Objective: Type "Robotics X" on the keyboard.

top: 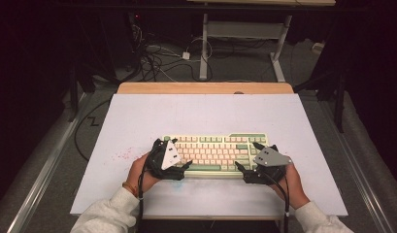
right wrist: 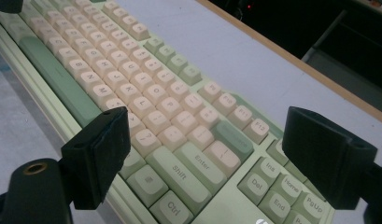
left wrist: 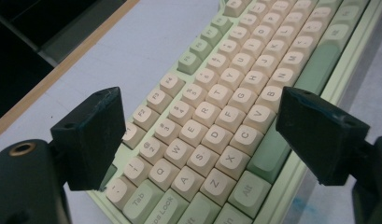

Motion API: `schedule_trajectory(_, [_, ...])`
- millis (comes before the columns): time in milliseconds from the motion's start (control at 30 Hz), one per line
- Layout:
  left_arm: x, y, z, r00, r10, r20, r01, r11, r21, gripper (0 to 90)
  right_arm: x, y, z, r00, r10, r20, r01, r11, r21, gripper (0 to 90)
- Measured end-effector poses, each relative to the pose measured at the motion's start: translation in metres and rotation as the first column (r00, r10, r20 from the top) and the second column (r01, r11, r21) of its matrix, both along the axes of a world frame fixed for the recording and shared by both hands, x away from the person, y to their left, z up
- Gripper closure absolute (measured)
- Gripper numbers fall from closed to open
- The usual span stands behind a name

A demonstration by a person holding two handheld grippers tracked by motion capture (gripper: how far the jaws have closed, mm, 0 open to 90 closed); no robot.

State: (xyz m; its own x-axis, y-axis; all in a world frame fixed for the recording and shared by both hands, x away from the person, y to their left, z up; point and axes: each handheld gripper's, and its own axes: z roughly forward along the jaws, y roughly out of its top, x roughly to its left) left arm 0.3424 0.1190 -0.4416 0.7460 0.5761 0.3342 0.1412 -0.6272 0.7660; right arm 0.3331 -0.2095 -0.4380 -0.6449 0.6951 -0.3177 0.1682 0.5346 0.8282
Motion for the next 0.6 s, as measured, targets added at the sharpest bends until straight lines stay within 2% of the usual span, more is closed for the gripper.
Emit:
schedule_trajectory(300, [-0.007,0.008,0.005,0.9994,-0.001,0.035,0.002,0.9997,-0.024,14.9,-0.006,-0.003,0.005,0.9997,-0.001,0.023,0.001,0.9999,0.013,15.7])
schedule_trajectory(433, [-0.01,0.012,0.006,0.9991,0.005,0.042,-0.004,0.9998,-0.019,14.8,-0.008,-0.005,0.007,0.9996,-0.006,0.029,0.005,0.9998,0.018,15.7])
schedule_trajectory(500, [-0.011,0.014,0.006,0.9989,0.008,0.045,-0.008,1.0,-0.002,14.7,-0.01,-0.007,0.008,0.9995,-0.01,0.031,0.009,0.9997,0.021,15.9])
schedule_trajectory(600, [-0.014,0.019,0.006,0.9989,0.007,0.046,-0.006,1.0,-0.005,14.7,-0.011,-0.009,0.009,0.9994,-0.012,0.031,0.012,0.9996,0.028,15.9])
